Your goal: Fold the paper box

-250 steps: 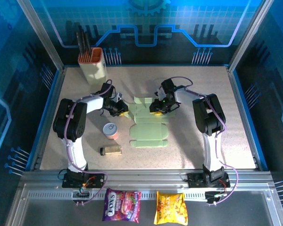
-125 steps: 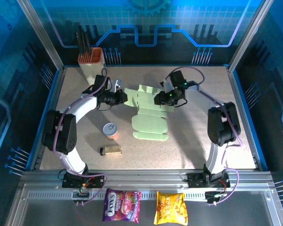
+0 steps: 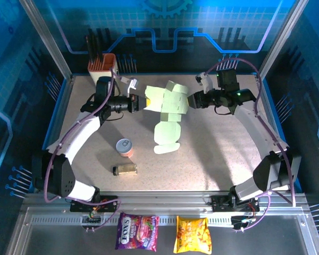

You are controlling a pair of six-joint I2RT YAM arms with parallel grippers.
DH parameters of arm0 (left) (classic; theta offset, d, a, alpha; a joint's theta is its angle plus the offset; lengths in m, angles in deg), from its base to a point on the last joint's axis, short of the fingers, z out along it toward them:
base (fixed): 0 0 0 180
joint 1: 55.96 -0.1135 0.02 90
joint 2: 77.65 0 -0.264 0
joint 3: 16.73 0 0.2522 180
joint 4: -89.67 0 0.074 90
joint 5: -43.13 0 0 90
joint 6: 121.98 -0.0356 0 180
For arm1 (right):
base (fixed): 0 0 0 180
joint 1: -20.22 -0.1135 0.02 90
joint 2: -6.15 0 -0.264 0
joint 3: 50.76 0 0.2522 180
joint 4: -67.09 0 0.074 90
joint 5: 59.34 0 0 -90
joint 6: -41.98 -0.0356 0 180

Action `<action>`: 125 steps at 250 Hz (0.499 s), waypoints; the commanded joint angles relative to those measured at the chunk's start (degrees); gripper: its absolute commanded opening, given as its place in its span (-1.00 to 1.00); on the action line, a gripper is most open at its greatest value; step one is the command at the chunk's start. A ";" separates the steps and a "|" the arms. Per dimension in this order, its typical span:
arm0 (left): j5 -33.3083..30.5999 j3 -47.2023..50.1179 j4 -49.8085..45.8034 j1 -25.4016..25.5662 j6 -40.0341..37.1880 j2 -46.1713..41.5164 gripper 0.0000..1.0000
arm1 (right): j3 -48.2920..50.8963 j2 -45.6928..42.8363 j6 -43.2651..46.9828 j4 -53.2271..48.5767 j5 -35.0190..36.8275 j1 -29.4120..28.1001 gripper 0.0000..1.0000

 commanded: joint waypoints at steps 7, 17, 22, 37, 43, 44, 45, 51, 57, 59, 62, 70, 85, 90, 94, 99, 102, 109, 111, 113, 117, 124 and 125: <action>8.84 -1.61 1.19 0.33 -2.49 -3.86 -1.00 | -2.46 -4.50 6.06 -3.51 0.53 0.63 -0.07; 10.05 -1.53 0.70 0.42 -3.40 -4.78 -1.00 | -2.91 -5.59 6.97 -3.96 0.21 0.62 -0.07; 10.68 -1.39 0.35 0.50 -3.93 -5.20 -1.00 | -3.18 -6.06 7.36 -4.19 -0.01 0.57 -0.07; 13.19 -1.14 -0.99 0.79 -6.65 -6.45 -1.00 | -3.86 -7.62 8.80 -5.04 -1.82 0.58 -0.06; 13.95 -1.00 -1.69 0.85 -7.97 -6.93 -1.00 | -3.94 -8.36 9.44 -5.21 -2.95 0.56 -0.06; 14.02 -0.93 -1.79 0.92 -8.21 -7.00 -1.00 | -3.93 -8.47 9.57 -5.21 -3.14 0.59 -0.06; 14.10 -0.89 -1.88 0.92 -8.41 -7.08 -1.00 | -3.88 -8.53 9.64 -5.17 -3.32 0.56 -0.06; 14.46 -0.65 -2.45 1.07 -9.57 -7.76 -1.00 | -3.56 -9.46 10.30 -4.93 -4.81 0.56 -0.06; 14.62 -0.39 -3.03 1.21 -10.54 -8.40 -1.00 | -3.16 -10.35 10.92 -4.52 -6.24 0.56 -0.06; 14.66 -0.21 -3.13 1.19 -10.81 -8.57 -1.00 | -3.09 -10.70 11.06 -4.40 -6.62 0.52 -0.06; 14.80 -0.15 -3.34 1.24 -11.16 -8.90 -1.00 | -2.90 -11.23 11.25 -4.15 -7.04 0.44 -0.05; 15.45 0.37 -3.53 1.26 -12.34 -9.74 -1.00 | -2.63 -12.24 11.54 -3.67 -7.66 0.17 -0.05; 16.20 1.25 -3.97 1.35 -14.10 -11.26 -1.00 | -2.40 -14.47 11.81 -3.16 -8.06 -0.28 -0.04; 16.32 1.44 -4.20 1.35 -14.67 -11.76 -1.00 | -2.50 -15.04 12.10 -3.31 -7.99 -0.35 -0.04; 16.76 1.66 -4.32 1.31 -15.19 -12.03 -1.00 | -2.72 -15.44 12.34 -3.58 -8.01 -0.43 -0.04; 17.46 1.85 -4.51 1.34 -16.16 -12.47 -1.00 | -3.02 -15.88 12.67 -3.98 -8.07 -0.52 -0.03; 17.81 1.99 -4.78 1.33 -16.78 -12.76 -1.00 | -3.20 -16.15 12.81 -4.33 -7.99 -0.59 -0.03; 18.32 2.23 -5.19 1.43 -17.90 -13.36 -1.00 | -3.83 -16.63 13.31 -5.23 -7.99 -0.56 -0.03; 18.44 2.33 -5.21 1.44 -18.15 -13.56 -1.00 | -4.01 -16.75 13.51 -5.55 -8.01 -0.57 -0.02; 18.56 2.41 -5.28 1.51 -18.49 -13.74 -1.00 | -4.18 -16.87 13.64 -5.78 -8.05 -0.60 -0.02; 18.70 2.59 -5.34 1.48 -18.96 -14.09 -1.00 | -4.58 -17.11 13.94 -6.44 -8.07 -0.67 -0.02; 19.11 2.88 -5.61 1.51 -19.98 -14.66 -1.00 | -5.30 -17.47 14.62 -7.63 -8.31 -0.78 -0.01; 19.24 2.95 -5.64 1.52 -20.14 -14.73 -1.00 | -5.36 -17.51 14.75 -7.78 -8.37 -0.83 -0.01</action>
